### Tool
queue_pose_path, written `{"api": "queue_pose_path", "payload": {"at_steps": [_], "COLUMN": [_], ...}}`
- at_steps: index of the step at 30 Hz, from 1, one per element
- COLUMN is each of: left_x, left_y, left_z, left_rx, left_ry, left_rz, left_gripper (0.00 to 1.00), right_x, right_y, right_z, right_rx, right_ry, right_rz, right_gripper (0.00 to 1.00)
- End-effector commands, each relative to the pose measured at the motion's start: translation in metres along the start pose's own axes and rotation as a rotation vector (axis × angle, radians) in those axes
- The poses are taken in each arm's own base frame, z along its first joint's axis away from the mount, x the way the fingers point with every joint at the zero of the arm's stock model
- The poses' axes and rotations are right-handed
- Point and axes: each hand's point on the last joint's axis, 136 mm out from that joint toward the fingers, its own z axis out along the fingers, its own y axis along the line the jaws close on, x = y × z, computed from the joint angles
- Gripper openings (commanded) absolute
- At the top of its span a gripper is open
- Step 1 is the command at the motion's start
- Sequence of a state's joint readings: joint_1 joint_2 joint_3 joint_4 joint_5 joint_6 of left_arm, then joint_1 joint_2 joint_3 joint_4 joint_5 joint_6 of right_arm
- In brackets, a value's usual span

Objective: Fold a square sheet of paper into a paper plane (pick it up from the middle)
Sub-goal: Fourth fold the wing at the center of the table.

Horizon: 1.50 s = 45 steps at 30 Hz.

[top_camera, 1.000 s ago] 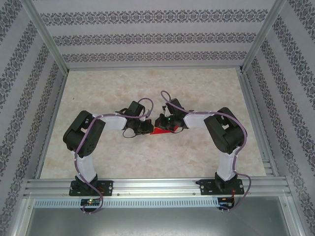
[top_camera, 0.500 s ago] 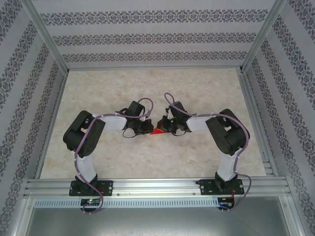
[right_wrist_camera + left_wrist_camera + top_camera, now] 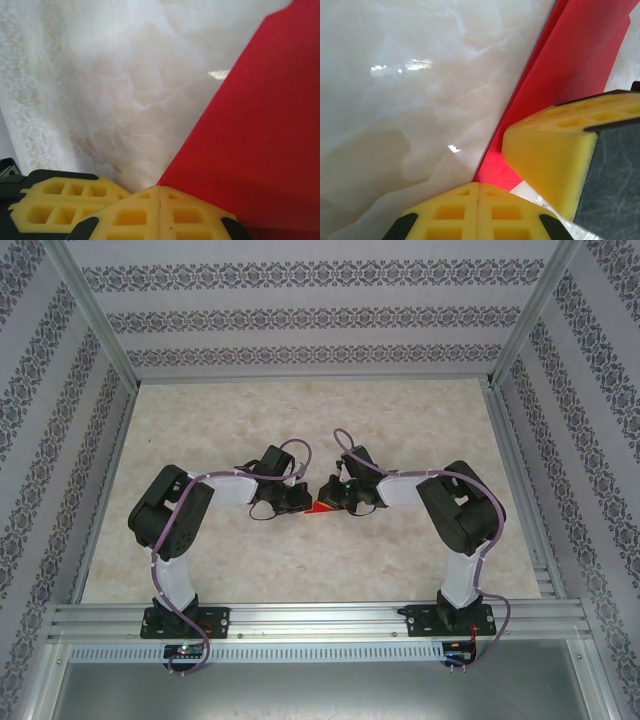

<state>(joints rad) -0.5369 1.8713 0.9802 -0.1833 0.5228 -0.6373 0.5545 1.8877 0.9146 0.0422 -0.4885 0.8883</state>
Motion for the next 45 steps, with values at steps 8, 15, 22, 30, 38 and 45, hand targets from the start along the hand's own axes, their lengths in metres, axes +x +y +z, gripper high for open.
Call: {"api": "queue_pose_path", "payload": {"at_steps": [8, 15, 22, 30, 38, 45], "left_x": [0.042, 0.041, 0.04, 0.024, -0.03, -0.049], "left_y": [0.071, 0.068, 0.066, 0.04, -0.038, -0.044], "left_z": [0.0, 0.0, 0.0, -0.002, -0.044, -0.067], "left_rx": [-0.273, -0.261, -0.253, -0.166, -0.003, -0.04], "left_ry": [0.117, 0.114, 0.114, 0.088, -0.101, -0.23], "left_rz": [-0.093, -0.086, -0.083, -0.034, 0.093, 0.086], "left_gripper": [0.0, 0.0, 0.0, 0.0, 0.37, 0.49], "right_x": [-0.043, -0.068, -0.099, -0.114, -0.069, -0.038], "right_y": [-0.08, -0.106, -0.122, -0.085, -0.05, -0.018], "right_z": [-0.031, -0.06, -0.093, -0.124, -0.124, -0.093], "right_rx": [0.166, 0.145, 0.178, 0.121, 0.091, 0.067], "right_ry": [-0.124, -0.209, -0.295, -0.352, -0.336, -0.28], "right_rz": [0.065, 0.08, 0.114, 0.082, 0.088, 0.08], "right_gripper": [0.02, 0.03, 0.03, 0.05, 0.36, 0.48]}}
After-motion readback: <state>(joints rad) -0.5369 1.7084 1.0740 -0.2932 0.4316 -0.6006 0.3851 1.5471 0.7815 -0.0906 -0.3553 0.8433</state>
